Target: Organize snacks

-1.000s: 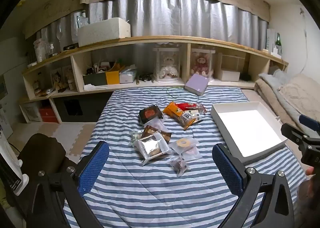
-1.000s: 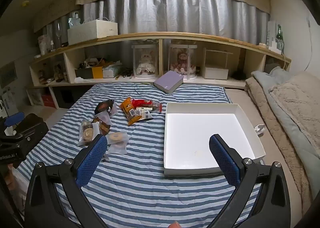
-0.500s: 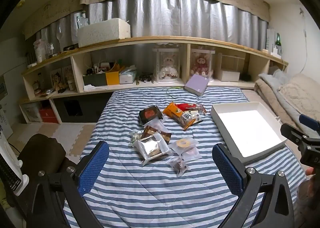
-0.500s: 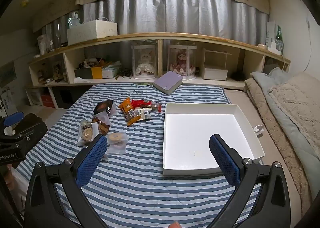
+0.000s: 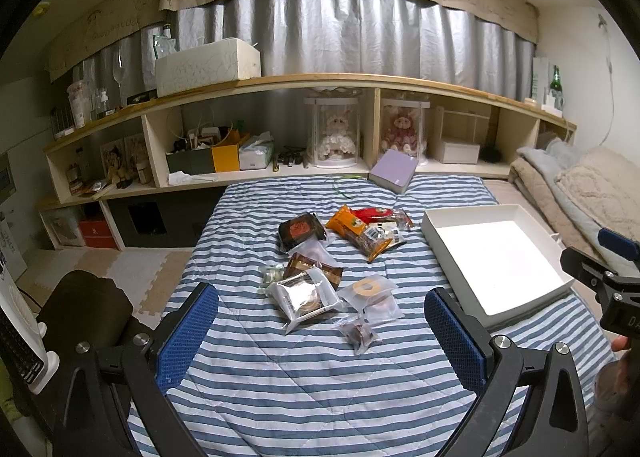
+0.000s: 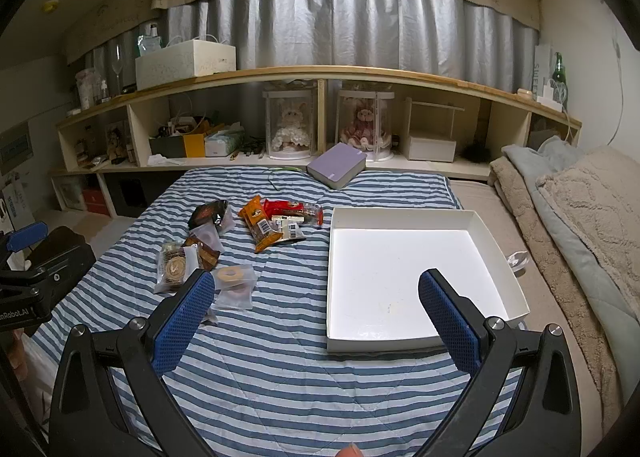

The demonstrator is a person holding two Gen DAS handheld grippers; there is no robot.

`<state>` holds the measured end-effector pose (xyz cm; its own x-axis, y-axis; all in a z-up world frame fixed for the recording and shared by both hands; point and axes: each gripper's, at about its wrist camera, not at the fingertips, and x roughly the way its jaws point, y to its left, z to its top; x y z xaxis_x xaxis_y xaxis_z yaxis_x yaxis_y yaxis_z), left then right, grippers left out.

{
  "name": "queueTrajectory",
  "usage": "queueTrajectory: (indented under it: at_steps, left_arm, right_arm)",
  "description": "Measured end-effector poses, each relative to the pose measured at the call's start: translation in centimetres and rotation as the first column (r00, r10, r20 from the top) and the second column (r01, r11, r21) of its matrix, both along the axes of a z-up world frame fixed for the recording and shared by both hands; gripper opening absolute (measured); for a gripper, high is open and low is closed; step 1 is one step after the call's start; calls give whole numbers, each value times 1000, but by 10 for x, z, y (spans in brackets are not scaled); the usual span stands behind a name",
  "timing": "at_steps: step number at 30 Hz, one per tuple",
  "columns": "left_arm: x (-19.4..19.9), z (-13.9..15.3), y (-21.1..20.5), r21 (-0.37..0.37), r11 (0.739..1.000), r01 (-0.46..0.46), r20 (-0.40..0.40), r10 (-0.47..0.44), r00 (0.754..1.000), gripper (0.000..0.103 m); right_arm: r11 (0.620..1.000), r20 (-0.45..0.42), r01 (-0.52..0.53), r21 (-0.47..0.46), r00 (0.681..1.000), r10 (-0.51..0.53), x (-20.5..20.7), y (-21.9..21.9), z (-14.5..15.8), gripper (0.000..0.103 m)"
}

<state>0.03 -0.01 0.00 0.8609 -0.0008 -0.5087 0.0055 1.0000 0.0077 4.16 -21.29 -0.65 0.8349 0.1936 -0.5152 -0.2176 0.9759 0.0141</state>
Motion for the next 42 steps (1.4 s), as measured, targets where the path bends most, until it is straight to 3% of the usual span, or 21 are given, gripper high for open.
queueTrajectory:
  at_steps: [42]
  left_arm:
    - [-1,7,2,-3,1000,4,3,-4,1000,103]
  right_arm:
    - [1000,-1,1,-1,1000,-1,0,0,-1,103]
